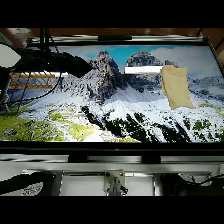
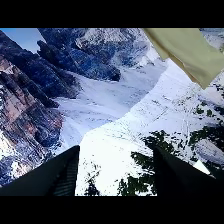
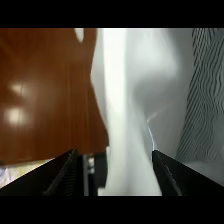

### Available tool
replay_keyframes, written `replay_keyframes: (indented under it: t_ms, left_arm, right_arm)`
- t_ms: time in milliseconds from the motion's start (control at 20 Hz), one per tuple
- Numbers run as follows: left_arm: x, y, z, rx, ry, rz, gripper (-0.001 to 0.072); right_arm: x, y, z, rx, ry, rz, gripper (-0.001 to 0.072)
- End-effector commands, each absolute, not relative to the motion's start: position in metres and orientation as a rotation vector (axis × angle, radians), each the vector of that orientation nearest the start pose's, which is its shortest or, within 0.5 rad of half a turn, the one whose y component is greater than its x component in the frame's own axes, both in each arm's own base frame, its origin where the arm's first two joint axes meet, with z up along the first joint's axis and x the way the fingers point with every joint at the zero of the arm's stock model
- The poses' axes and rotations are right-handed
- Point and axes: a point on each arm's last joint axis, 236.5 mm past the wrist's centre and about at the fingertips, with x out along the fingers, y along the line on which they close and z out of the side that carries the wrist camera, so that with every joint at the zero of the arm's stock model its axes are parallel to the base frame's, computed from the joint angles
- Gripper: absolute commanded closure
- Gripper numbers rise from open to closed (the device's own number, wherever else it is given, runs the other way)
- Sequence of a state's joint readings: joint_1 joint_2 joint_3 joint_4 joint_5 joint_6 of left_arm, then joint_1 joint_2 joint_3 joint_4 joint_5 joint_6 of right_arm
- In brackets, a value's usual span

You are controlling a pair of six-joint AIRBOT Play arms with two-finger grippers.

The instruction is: Fold the shirts.

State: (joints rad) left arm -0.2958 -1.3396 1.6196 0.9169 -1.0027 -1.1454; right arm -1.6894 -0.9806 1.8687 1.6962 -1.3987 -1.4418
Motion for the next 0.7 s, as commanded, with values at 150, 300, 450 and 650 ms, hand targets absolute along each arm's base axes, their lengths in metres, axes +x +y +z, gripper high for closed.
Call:
replay_keyframes:
  t_ms: [150, 300, 450, 650]
  left_arm:
    - [0.453, -0.260, 0.211, -0.066, 0.618, -0.786, 0.0169]
    - [0.455, -0.260, 0.205, -0.068, 0.630, -0.785, 0.0168]
    - [0.455, -0.261, 0.205, -0.069, 0.632, -0.785, 0.0169]
    - [0.449, -0.261, 0.202, -0.064, 0.656, -0.799, 0.0169]
  right_arm:
    - [0.020, -0.259, 0.351, 0.709, 0.375, -1.436, 0.0143]
    - [0.040, -0.237, 0.342, 0.761, 0.426, -1.343, 0.0143]
    - [0.085, -0.228, 0.340, 0.847, 0.390, -1.134, 0.0143]
    - [0.139, -0.216, 0.305, 0.953, 0.501, -0.879, 0.0143]
